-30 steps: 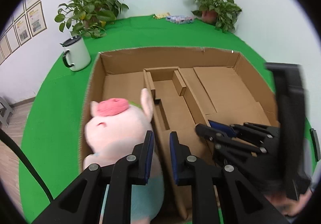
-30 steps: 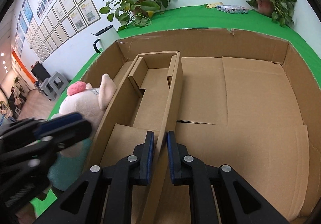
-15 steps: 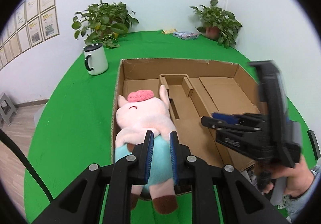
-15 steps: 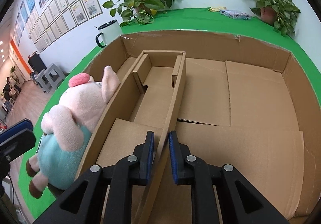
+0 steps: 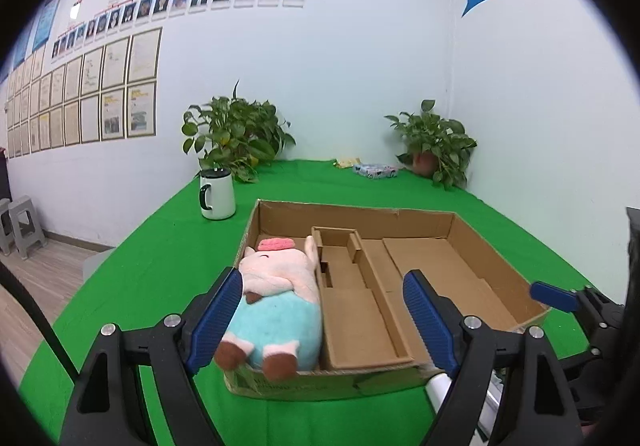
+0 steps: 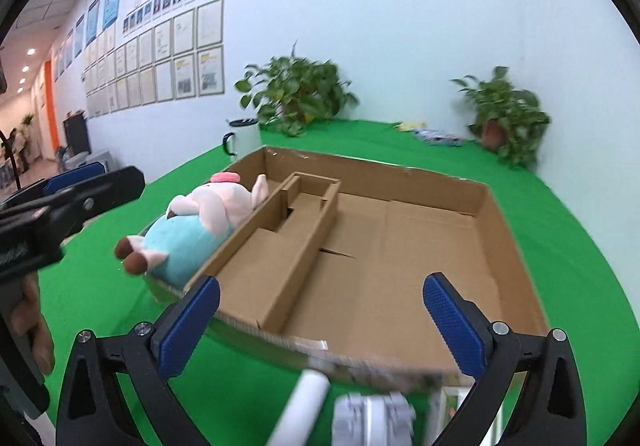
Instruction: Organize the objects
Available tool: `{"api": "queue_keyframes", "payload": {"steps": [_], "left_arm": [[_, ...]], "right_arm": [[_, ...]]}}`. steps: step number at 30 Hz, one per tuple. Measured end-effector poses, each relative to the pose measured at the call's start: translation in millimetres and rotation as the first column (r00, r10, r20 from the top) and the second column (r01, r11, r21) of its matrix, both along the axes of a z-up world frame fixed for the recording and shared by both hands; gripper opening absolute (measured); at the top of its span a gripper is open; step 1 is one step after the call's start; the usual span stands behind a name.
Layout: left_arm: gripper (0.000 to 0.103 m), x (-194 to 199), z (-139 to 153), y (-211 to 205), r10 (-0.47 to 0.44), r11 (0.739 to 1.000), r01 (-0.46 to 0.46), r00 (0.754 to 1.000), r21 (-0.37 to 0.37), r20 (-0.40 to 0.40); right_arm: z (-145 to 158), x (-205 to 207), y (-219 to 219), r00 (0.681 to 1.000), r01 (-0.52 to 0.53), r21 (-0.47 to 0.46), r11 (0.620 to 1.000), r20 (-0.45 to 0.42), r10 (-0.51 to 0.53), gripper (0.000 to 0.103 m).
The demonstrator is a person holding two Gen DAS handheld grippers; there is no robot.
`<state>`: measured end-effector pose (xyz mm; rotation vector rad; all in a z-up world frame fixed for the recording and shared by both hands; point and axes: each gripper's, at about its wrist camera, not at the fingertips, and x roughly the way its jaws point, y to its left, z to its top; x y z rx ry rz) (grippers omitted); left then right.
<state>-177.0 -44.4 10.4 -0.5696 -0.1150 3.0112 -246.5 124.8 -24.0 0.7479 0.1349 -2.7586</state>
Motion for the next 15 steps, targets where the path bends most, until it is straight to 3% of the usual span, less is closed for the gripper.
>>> {"api": "queue_keyframes", "payload": {"steps": [6, 15], "left_arm": [[0.083, 19.9, 1.3, 22.5, 0.011, 0.999, -0.012, 1.0, -0.044, -0.026], [0.083, 47.2, -8.5, 46.7, 0.011, 0.999, -0.011, 1.0, -0.048, -0.004]], "right_arm": [[7.7, 45.4, 38.1, 0.995, 0.089, -0.021, 0.996, -0.049, -0.09, 0.102], [8.5, 92.1, 62.2, 0.992, 0.091, -0.054, 0.994, -0.078, -0.095, 0.102]]}}
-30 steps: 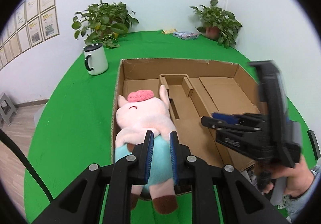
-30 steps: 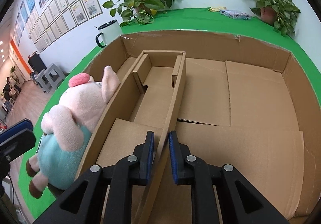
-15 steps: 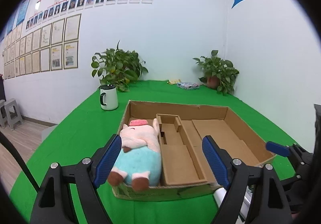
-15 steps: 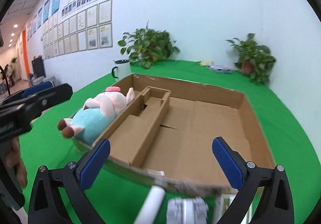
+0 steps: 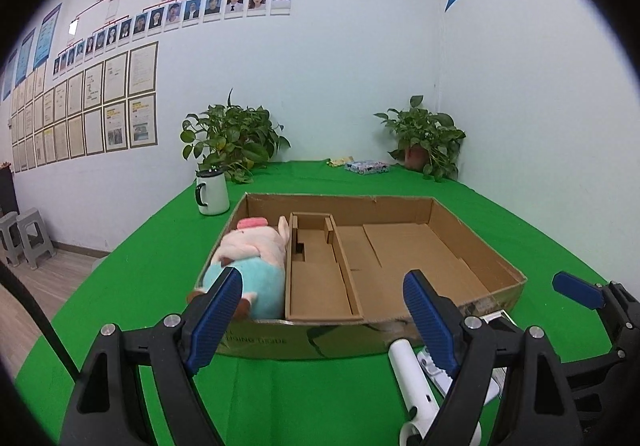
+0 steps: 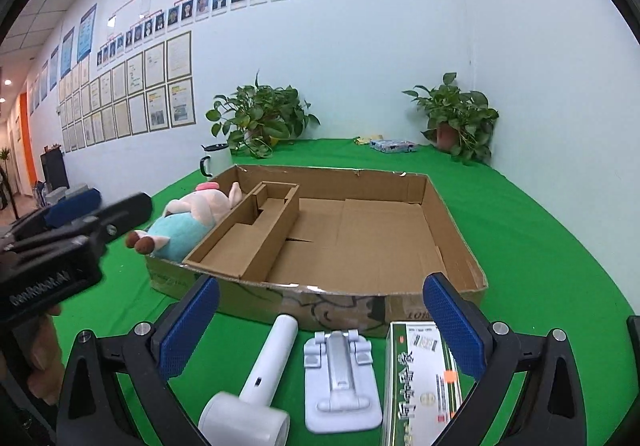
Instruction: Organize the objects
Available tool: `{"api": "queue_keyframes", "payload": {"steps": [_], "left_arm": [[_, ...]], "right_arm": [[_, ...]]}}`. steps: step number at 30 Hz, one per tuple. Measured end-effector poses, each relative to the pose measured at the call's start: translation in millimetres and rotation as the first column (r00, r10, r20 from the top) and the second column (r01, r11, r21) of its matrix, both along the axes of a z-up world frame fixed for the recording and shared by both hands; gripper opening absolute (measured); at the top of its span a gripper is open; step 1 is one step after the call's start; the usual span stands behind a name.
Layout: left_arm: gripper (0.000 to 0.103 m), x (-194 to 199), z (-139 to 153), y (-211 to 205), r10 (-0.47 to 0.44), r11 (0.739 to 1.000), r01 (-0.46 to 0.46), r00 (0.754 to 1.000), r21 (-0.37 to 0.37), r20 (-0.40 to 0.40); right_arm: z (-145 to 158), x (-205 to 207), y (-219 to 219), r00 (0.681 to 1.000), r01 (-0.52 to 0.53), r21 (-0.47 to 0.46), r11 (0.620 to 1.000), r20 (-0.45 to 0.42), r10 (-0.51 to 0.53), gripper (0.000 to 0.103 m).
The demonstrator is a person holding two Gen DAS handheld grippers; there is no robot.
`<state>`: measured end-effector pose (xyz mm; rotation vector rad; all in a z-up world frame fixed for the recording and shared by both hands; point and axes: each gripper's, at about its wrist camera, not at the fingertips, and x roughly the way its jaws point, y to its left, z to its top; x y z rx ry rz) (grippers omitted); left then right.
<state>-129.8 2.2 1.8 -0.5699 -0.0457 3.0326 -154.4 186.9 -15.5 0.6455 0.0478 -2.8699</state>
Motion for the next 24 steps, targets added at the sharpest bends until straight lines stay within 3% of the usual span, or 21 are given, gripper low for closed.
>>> {"api": "queue_keyframes", "payload": {"steps": [5, 11, 13, 18, 21, 23, 24], "left_arm": [[0.083, 16.7, -3.9, 5.7, 0.005, 1.0, -0.005, 1.0, 0.026, -0.003], [0.082, 22.9, -7.9, 8.7, 0.019, 0.999, -0.019, 1.0, 0.031, 0.013], [0.074, 21.9, -10.2, 9.6, 0.013, 0.999, -0.014, 1.0, 0.036, 0.019], [0.042, 20.8, -14.8, 10.9, 0.03, 1.0, -0.03, 0.999, 0.009, 0.041], [0.041, 22.0, -15.9, 6.4, 0.037, 0.999, -0.038, 0.999, 0.022, 0.033], [0.045, 23.3, -15.6, 4.7, 0.032, 0.999, -0.033, 0.999, 0.028, 0.023], [0.062, 24.2, -15.7, 4.3, 0.031, 0.999, -0.031, 0.999, 0.024, 0.024]], "right_arm": [[3.4, 23.6, 4.9, 0.999, -0.025, 0.0, 1.0, -0.037, 0.025, 0.102], [4.8, 42.8, 23.1, 0.999, -0.015, -0.067, 0.998, -0.037, 0.013, 0.102], [5.3, 45.7, 26.4, 0.999, -0.003, -0.065, 0.998, -0.047, -0.001, 0.102], [-1.4, 40.6, 32.8, 0.999, 0.031, -0.066, 0.997, -0.013, -0.032, 0.102], [-6.0, 40.4, 35.9, 0.999, 0.051, -0.043, 0.998, -0.012, -0.052, 0.102], [-8.5, 37.7, 38.3, 0.997, 0.08, -0.021, 0.997, -0.004, -0.08, 0.089], [-10.9, 35.2, 40.4, 0.997, 0.081, -0.019, 0.997, 0.021, -0.08, 0.062]]}}
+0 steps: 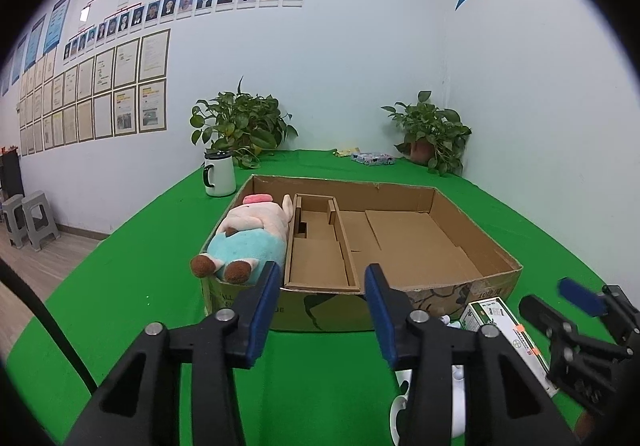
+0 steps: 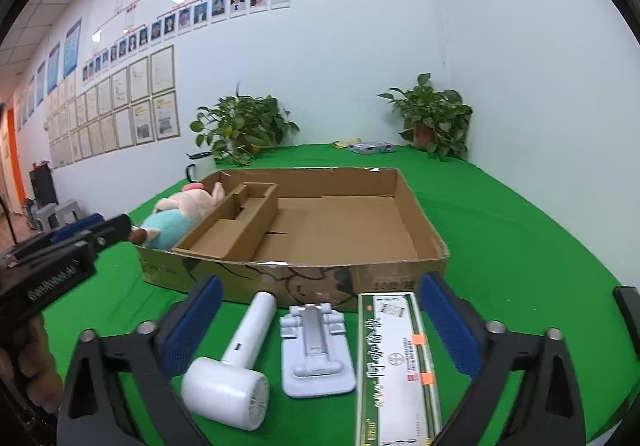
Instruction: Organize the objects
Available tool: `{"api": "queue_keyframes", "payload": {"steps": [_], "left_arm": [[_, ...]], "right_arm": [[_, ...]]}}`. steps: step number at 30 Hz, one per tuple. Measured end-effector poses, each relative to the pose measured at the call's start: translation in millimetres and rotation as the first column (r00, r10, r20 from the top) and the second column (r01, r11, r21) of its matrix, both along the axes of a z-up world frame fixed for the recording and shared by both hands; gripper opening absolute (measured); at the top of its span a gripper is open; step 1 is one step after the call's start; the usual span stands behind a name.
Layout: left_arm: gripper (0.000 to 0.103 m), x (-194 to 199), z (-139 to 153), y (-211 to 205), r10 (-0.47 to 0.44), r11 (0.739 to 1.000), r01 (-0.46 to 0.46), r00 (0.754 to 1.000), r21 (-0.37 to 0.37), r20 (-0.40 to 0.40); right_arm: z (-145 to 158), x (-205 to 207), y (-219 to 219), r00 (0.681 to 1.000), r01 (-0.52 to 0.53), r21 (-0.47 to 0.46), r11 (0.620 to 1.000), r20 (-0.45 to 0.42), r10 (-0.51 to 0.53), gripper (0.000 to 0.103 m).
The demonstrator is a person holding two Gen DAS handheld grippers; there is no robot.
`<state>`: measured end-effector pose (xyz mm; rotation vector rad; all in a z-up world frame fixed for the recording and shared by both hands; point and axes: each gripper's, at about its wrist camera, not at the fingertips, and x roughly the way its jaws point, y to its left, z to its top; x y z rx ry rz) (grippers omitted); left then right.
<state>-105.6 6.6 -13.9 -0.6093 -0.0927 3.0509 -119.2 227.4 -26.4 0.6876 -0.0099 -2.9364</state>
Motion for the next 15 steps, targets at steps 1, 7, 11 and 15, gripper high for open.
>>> {"api": "queue_keyframes", "payload": {"steps": [1, 7, 11, 15], "left_arm": [[0.075, -0.3, 0.0, 0.4, 0.004, 1.0, -0.004, 1.0, -0.01, 0.003], [0.086, -1.7, -3.7, -3.2, -0.017, 1.0, 0.017, 0.999, -0.007, 0.028], [0.086, -2.4, -5.1, -8.1, -0.04, 0.999, 0.039, 0.998, 0.028, 0.048], [0.086, -4.1, -7.1, -6.0, -0.064, 0.998, 0.063, 0.996, 0.027, 0.064]], "right_arm": [[-1.1, -4.2, 1.4, 1.0, -0.003, -0.006, 1.0, 0.022, 0.003, 0.04], [-5.8, -13.1, 11.9, 0.998, 0.002, -0.102, 0.995, 0.059, 0.004, 0.102], [-4.0, -13.2, 10.3, 0.999, 0.004, -0.12, 0.993, 0.05, 0.002, 0.103], [-7.6, -13.8, 1.7, 0.998, 0.002, -0.071, 0.997, 0.057, 0.002, 0.102]]}}
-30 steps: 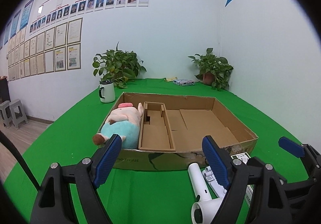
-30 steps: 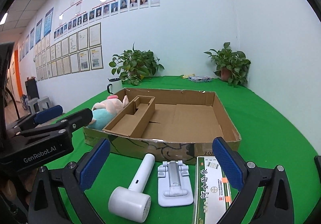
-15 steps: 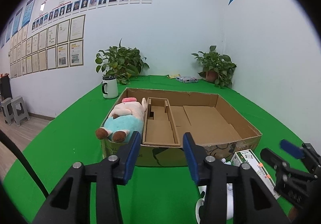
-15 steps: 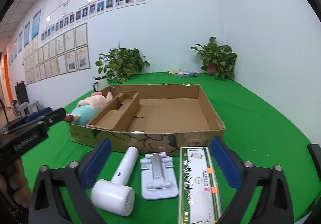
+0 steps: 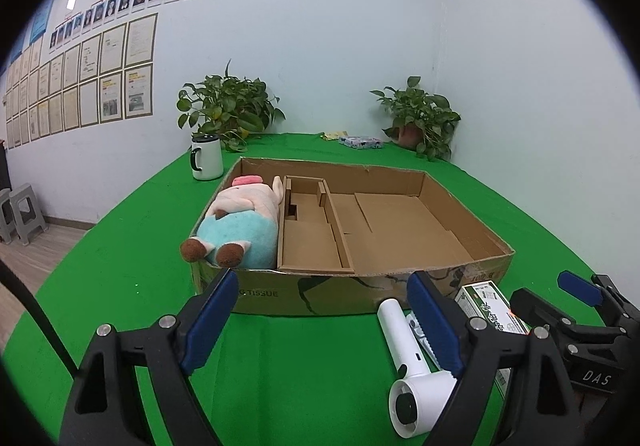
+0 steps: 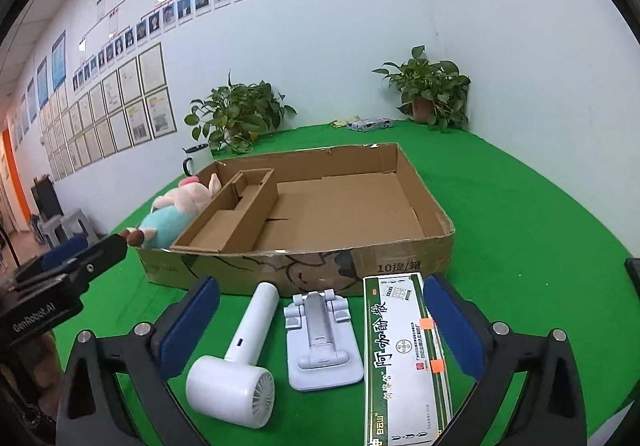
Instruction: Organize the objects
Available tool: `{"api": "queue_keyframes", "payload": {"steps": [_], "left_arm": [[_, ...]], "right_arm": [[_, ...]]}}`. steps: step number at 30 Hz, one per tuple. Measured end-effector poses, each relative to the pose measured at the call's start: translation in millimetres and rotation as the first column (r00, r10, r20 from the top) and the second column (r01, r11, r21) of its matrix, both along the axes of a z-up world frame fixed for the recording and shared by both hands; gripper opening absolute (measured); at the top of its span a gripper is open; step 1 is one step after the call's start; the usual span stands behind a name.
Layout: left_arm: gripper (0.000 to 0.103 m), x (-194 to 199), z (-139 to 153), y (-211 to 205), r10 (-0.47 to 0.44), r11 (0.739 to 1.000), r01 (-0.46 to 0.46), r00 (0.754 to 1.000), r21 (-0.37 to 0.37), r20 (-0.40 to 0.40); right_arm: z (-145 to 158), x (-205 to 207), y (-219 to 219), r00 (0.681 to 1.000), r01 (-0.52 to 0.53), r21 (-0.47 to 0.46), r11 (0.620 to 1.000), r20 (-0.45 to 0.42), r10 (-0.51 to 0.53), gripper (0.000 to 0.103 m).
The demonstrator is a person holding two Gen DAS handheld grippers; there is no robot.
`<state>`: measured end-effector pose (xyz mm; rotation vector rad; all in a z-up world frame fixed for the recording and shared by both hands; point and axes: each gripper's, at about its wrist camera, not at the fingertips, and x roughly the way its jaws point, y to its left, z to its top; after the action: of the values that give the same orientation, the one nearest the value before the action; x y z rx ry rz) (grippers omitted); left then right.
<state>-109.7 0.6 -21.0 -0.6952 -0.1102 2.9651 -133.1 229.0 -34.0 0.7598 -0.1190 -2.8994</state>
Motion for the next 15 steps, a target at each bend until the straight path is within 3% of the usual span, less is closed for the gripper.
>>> {"api": "queue_keyframes", "payload": {"steps": [15], "left_arm": [[0.086, -1.6, 1.2, -1.3, -0.017, 1.0, 0.017, 0.999, 0.018, 0.034]], "right_arm": [[7.5, 9.4, -12.9, 1.0, -0.025, 0.025, 0.999, -0.018, 0.025, 0.102]]}}
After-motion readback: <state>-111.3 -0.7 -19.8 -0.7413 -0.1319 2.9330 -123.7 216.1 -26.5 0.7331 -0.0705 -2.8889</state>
